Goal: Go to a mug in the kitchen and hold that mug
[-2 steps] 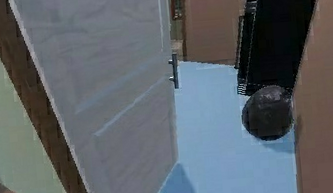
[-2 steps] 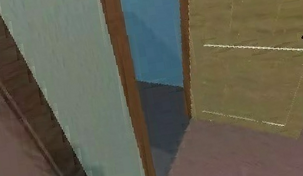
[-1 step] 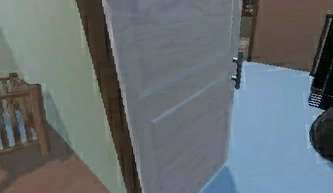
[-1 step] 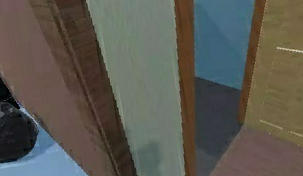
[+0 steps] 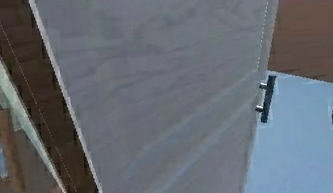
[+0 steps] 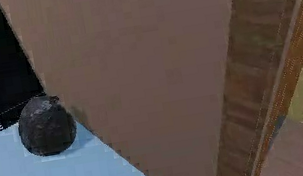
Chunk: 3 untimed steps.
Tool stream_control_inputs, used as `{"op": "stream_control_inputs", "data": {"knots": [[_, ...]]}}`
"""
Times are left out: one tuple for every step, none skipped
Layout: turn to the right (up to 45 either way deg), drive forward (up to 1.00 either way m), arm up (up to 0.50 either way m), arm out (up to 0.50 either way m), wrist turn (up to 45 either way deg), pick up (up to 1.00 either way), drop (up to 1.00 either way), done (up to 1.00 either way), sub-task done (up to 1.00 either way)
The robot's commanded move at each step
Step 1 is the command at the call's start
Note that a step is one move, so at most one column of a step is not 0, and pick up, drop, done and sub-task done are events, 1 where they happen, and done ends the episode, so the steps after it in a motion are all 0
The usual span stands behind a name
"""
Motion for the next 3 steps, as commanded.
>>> {"op": "stream_control_inputs", "data": {"knots": [[42.0, 0.00, 0.00, 0.00, 0.0, 0.00, 0.00, 0.00, 0.00], [3.0, 0.00, 0.00, 0.00, 0.0, 0.00, 0.00, 0.00, 0.00], [45.0, 0.00, 0.00, 0.00, 0.0, 0.00, 0.00, 0.00, 0.00]]}}
